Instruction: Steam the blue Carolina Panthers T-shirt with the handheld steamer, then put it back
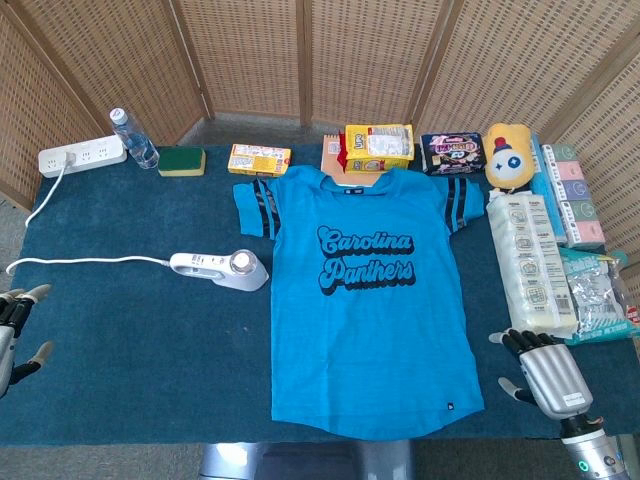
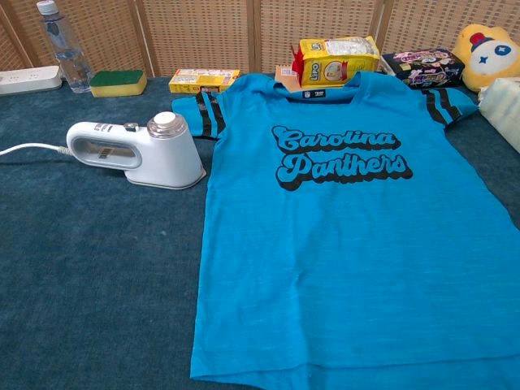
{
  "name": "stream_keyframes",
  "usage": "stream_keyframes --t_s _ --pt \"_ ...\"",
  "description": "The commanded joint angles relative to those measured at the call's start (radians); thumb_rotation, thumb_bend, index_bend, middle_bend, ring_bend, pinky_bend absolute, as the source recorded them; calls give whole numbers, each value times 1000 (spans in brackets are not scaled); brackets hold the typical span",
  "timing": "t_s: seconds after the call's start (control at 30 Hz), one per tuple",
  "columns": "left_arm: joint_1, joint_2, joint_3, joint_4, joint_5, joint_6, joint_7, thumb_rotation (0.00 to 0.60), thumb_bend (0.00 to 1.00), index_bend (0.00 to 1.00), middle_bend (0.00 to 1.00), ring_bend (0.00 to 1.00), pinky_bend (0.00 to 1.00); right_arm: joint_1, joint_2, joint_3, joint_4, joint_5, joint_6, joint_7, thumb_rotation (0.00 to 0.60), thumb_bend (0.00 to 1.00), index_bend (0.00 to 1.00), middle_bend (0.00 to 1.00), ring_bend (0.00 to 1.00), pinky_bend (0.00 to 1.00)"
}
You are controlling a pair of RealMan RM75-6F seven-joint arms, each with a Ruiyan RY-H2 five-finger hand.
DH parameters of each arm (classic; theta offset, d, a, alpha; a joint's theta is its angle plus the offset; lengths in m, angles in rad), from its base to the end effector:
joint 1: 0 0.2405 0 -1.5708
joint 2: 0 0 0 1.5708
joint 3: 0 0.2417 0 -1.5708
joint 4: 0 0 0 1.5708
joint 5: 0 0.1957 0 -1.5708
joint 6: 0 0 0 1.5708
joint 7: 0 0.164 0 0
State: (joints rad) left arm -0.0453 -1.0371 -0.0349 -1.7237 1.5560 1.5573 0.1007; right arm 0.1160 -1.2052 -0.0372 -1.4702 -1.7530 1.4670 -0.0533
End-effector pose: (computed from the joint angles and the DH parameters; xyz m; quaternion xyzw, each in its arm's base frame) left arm -0.2729 0.1833 0.1856 -0.6056 -0.3489 -0.3841 0.6033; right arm -0.2774 -0.1857 0.1182 0.7101 -0.3154 0.3749 0.5057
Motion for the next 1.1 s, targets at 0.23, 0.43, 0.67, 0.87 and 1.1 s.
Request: stream_keyframes --t_s 0.23,0.43,0.67,0.87,1.1 --pt "-12 13 -2 -27 9 -11 11 600 248 150 288 206 257 45 -53 -33 90 -83 -25 -39 600 146 275 330 322 376" --pt "-10 22 3 -41 15 -11 11 600 248 151 288 205 257 55 -74 -46 150 -107 -21 -37 600 98 250 314 276 330" --pt "-2 34 10 -59 25 2 16 600 248 151 288 205 257 59 -104 -48 267 -131 27 -14 600 70 245 292 248 300" --pt "5 43 16 -76 26 6 15 600 248 150 288 205 257 61 -184 -73 436 -176 80 43 600 69 245 264 240 292" --pt "8 48 25 -88 27 -1 21 600 248 151 288 205 258 72 -235 -97 550 -169 60 95 600 69 234 242 222 281"
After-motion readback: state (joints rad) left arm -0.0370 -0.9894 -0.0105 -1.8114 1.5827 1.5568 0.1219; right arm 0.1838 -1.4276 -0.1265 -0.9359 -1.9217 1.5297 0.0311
